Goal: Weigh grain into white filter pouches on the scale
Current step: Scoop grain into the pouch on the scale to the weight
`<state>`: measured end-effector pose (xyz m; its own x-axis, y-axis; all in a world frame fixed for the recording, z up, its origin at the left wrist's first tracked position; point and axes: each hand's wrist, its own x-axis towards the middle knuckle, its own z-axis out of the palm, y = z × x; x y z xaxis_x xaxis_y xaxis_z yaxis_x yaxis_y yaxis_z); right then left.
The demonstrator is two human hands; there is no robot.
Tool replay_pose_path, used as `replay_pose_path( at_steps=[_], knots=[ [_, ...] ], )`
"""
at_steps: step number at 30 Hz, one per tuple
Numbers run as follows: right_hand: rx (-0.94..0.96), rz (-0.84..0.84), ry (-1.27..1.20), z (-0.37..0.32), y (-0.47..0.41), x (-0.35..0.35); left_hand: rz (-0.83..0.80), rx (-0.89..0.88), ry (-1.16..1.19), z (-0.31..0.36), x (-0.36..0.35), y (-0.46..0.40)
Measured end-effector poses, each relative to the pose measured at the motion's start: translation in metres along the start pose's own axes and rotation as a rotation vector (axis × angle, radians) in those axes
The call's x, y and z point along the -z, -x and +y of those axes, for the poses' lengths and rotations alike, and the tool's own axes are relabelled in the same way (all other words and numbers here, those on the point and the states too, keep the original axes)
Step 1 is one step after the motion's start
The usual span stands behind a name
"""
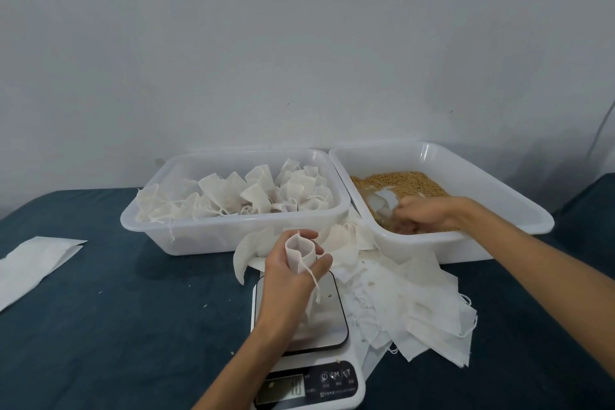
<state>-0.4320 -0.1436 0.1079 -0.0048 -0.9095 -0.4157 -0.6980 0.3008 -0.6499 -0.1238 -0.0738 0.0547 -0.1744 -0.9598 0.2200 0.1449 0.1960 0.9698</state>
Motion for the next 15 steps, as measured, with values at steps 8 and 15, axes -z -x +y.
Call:
replay_pose_path(
  at_steps=[8,15],
  knots=[
    [0.041,0.159,-0.285,0.011,-0.011,0.008,0.006,-0.001,0.006,-0.001,0.0,-0.001],
    [0.088,0.432,-0.087,0.021,0.003,0.015,0.003,-0.007,0.013,-0.002,0.001,-0.002]
  ],
)
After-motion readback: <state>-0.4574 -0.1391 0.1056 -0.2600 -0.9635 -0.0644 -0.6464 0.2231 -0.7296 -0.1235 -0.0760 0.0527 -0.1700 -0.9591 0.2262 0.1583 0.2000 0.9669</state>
